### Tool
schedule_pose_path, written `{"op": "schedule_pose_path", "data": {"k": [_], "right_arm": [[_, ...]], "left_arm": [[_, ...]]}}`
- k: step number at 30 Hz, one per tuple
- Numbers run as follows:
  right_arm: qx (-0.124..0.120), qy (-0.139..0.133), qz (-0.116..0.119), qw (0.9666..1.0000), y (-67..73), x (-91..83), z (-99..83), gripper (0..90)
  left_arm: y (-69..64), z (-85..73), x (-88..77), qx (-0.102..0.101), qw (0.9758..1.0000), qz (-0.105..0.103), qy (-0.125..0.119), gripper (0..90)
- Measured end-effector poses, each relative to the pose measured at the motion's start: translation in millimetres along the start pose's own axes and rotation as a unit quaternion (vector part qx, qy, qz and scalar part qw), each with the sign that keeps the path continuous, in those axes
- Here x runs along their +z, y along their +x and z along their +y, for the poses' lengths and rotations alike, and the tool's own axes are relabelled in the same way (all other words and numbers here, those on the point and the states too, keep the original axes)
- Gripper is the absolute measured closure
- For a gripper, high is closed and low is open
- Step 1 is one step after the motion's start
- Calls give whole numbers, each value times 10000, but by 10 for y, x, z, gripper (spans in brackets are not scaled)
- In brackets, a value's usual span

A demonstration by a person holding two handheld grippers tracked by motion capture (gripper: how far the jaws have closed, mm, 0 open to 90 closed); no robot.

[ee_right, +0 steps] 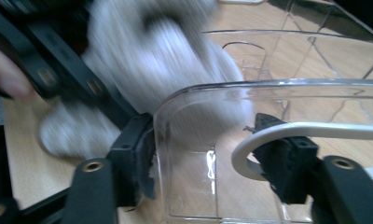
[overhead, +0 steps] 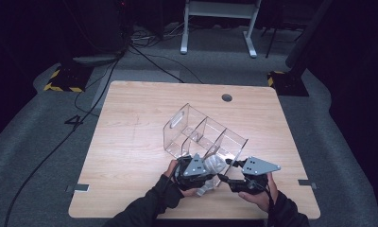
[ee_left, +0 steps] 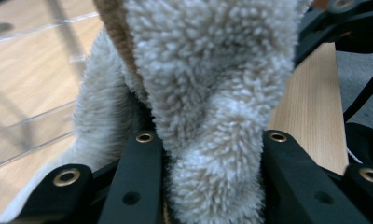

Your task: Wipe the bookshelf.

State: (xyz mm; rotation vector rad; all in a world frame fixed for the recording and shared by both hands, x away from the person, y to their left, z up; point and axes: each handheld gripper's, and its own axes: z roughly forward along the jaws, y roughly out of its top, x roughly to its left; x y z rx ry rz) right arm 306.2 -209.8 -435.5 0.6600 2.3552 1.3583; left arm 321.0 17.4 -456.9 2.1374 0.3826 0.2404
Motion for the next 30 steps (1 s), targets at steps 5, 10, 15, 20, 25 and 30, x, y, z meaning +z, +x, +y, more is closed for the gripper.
{"op": "schedule_pose_path", "data": {"k": [5,10,15,20,25,30], "right_arm": [[-39,16,49,10000,25,-25,-2,389],[22,5,70,10000,13,-78,-6,406],[28,35,42,10000,0,-138,-3,430],[38,17,-13,10000,12,-138,-5,435],[18,0,-154,9999,41,-126,-7,436],[-7,-25,-155,9999,43,-121,-13,436]], "left_arm": [[-2,-66,302,6,9995,75,292,720],[9,-128,362,82,9989,72,466,721],[40,-185,314,159,9981,-88,595,721],[65,-136,191,220,9983,211,506,720],[68,80,-23,269,9986,446,-14,721],[136,314,-215,180,9961,626,-596,720]]}}
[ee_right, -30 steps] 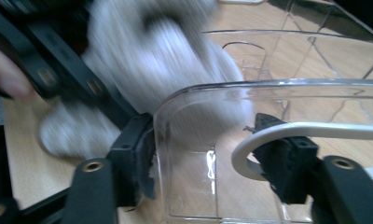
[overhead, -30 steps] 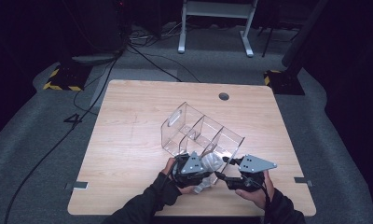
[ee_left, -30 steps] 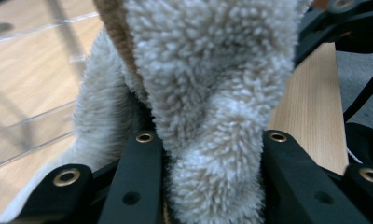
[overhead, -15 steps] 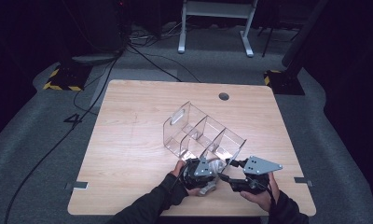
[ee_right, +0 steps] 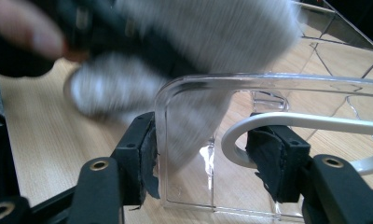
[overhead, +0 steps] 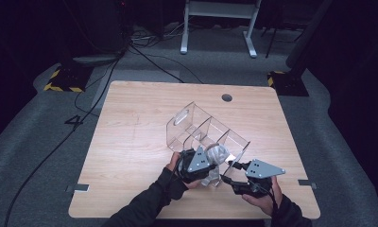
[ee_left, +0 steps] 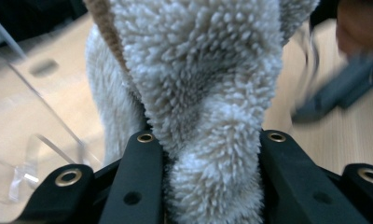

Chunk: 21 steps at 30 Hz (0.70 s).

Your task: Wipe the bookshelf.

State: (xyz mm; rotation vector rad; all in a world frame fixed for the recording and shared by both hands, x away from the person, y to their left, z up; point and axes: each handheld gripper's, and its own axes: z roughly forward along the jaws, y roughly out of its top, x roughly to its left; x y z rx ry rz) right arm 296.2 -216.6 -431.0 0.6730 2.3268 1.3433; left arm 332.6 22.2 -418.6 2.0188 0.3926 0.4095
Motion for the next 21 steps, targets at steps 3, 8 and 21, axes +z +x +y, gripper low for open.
{"op": "schedule_pose_path", "data": {"k": [3,8,21], "right_arm": [[-3,-19,-24,10000,3,1,-4,436],[83,-21,-100,9999,1,-65,-33,446],[76,-58,-47,9999,-1,-71,-86,561]], "left_arm": [[50,63,23,-136,9998,-15,-158,720],[8,-61,149,-46,9999,-52,108,721],[-105,-500,496,-225,9952,-403,860,718]]}}
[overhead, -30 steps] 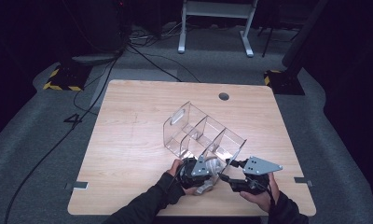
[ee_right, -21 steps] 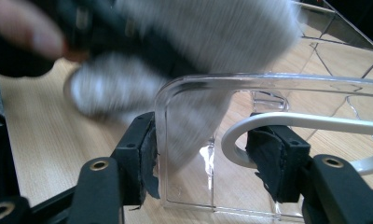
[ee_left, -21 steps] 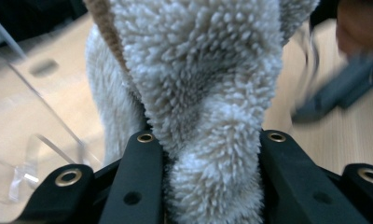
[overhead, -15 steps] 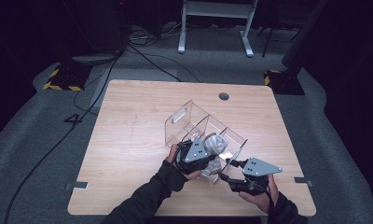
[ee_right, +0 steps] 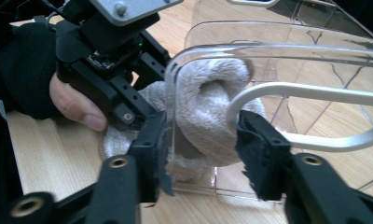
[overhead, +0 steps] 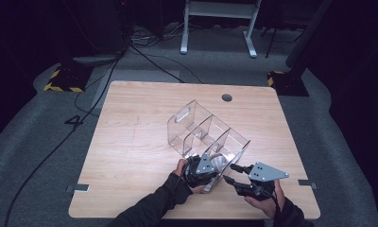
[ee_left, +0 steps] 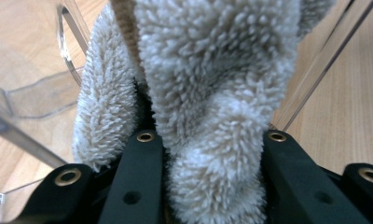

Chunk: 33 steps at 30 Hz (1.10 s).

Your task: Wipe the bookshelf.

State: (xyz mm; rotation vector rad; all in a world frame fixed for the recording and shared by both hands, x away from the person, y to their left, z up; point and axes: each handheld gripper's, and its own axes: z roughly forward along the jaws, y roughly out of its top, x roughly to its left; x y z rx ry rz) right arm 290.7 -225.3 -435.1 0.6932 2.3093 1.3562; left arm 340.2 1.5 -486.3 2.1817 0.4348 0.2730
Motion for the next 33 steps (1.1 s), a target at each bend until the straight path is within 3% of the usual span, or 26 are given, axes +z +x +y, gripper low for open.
{"op": "schedule_pose_path", "data": {"k": [4,8,13,18,19,20,24,25,26,29,33], "right_arm": [[-18,46,-9,10000,-23,10,-12,598],[-31,49,30,10000,-28,22,-10,597],[-54,26,100,9999,-21,39,-7,587],[-86,37,173,9998,2,72,-5,585],[-86,37,173,9998,2,72,-5,585],[-158,94,190,9996,31,97,-7,582],[-228,210,349,9989,68,144,-21,588],[-418,292,290,9983,116,175,-27,583],[-443,281,307,9982,123,173,-23,579],[-471,202,307,9982,103,116,-3,563],[-304,101,228,9992,22,38,-7,547]], "left_arm": [[34,-15,-44,-182,9996,-177,-112,716],[63,79,-123,-76,9990,-240,-357,714],[47,268,-281,232,9964,-297,-761,711],[134,375,-355,63,9927,-385,-1138,711],[134,375,-355,63,9927,-385,-1138,711],[146,375,-308,75,9949,-267,-973,711],[161,290,-198,7,9968,-280,-749,712],[154,238,-145,17,9977,-273,-613,712],[149,189,-102,21,9984,-260,-511,712],[145,97,-28,-4,9990,-284,-335,712],[145,69,-25,42,9990,-327,-298,713]]}}
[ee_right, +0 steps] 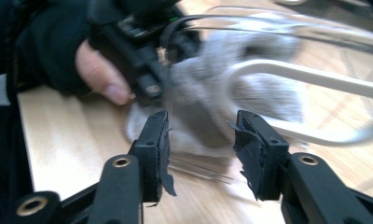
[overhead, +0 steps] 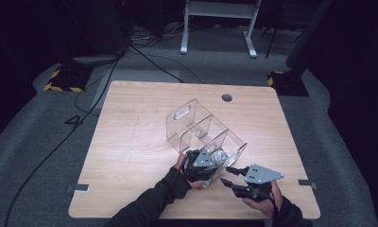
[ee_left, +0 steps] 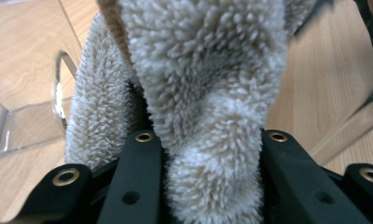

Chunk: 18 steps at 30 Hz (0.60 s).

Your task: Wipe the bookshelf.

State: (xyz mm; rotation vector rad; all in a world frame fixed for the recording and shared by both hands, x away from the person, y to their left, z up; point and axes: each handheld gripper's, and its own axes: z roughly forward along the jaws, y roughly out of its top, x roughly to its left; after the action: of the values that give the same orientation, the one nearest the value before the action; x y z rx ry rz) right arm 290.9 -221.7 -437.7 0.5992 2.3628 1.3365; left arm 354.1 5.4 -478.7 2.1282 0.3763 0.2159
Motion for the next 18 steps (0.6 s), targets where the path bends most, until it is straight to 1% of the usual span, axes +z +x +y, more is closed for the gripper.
{"op": "schedule_pose_path", "data": {"k": [1,2,4,5,7,8,9,10,13,16,17,18], "right_arm": [[160,-84,-121,9998,-62,-38,-14,509],[201,-111,-120,9997,-73,-43,-14,509],[164,-180,-167,9996,-75,-53,1,494],[166,-258,-148,9994,-69,-62,16,490],[166,-274,-156,9994,-63,-63,26,489],[41,-228,-213,9995,-46,-58,45,483],[15,-224,-209,9995,-46,-62,47,483],[42,-223,-203,9995,-53,-71,47,487],[100,-226,-287,9993,-96,-123,35,501],[30,-299,-422,9987,-112,-219,44,501],[66,-281,-449,9986,-121,-244,51,504],[108,-223,-528,9983,-132,-261,54,505]], "left_arm": [[-1,-24,0,-14,10000,-13,73,713],[-9,-46,7,-36,9999,-38,106,713],[-13,-65,11,-40,9999,-50,117,713],[-22,-119,-4,-81,9998,-123,108,714],[-28,-138,-16,-63,9998,-130,143,715],[-41,-168,-51,-24,9996,-181,200,716],[-48,-184,-73,-13,9996,-193,221,717],[-56,-206,-107,2,9994,-220,256,717],[-75,-251,-187,45,9992,-249,316,717],[-88,-277,-238,26,9990,-261,348,717],[-94,-286,-251,2,9990,-272,344,717],[-102,-292,-265,5,9990,-276,352,717]]}}
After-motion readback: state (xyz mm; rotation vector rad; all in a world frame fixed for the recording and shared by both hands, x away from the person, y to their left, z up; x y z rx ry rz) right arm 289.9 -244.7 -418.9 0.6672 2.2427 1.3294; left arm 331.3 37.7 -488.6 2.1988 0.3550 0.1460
